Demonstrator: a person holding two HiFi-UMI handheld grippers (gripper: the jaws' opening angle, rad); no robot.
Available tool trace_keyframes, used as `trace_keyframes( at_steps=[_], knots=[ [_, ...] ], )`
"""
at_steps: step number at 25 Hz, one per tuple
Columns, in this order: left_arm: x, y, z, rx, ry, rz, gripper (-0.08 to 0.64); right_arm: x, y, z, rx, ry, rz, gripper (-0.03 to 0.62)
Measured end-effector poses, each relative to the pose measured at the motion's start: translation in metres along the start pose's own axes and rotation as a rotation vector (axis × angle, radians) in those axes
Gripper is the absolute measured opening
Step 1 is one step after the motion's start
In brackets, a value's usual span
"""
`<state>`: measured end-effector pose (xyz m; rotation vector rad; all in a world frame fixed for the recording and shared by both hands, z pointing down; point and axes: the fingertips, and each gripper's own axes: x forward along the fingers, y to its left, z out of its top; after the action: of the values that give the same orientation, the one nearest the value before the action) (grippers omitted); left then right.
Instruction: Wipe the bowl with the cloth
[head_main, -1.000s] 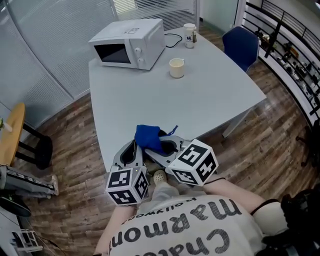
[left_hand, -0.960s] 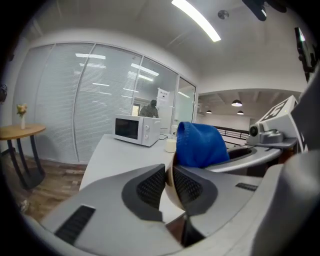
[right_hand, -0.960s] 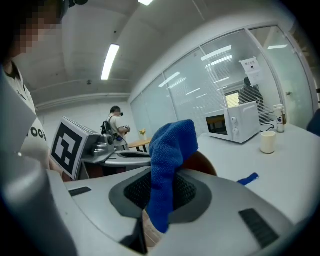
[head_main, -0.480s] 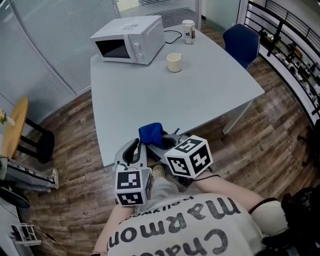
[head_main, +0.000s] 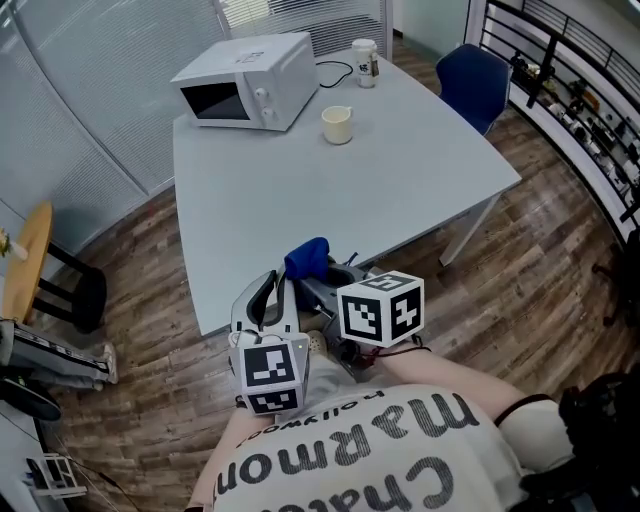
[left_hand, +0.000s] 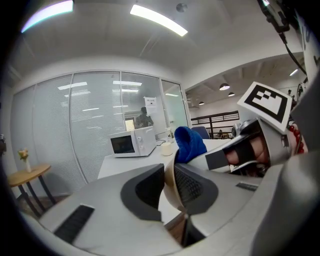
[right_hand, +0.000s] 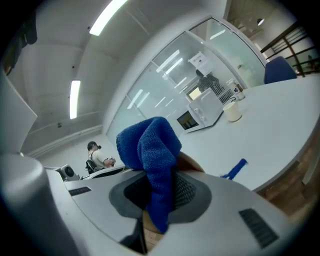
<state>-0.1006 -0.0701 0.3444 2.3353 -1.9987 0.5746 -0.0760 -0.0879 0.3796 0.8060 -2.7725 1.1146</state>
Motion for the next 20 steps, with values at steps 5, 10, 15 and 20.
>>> trace_keyframes(
  at_steps=[5,10,15,20],
  knots=[
    [0.004,-0.002,0.005,0.004,-0.028,0.035,0.07,-0.002,-0.011,0.006,0.168,-0.065,0.012,0.064],
    [0.011,-0.003,0.001,-0.005,-0.014,0.036,0.071,0.001,-0.02,0.001,0.337,-0.082,0.016,0.064],
    [0.014,-0.004,-0.004,-0.012,-0.011,0.038,0.072,0.001,-0.028,-0.006,0.501,-0.105,0.026,0.064],
    [0.017,0.002,-0.003,-0.039,-0.02,0.047,0.075,0.006,-0.032,-0.006,0.596,-0.129,0.049,0.064]
  ],
)
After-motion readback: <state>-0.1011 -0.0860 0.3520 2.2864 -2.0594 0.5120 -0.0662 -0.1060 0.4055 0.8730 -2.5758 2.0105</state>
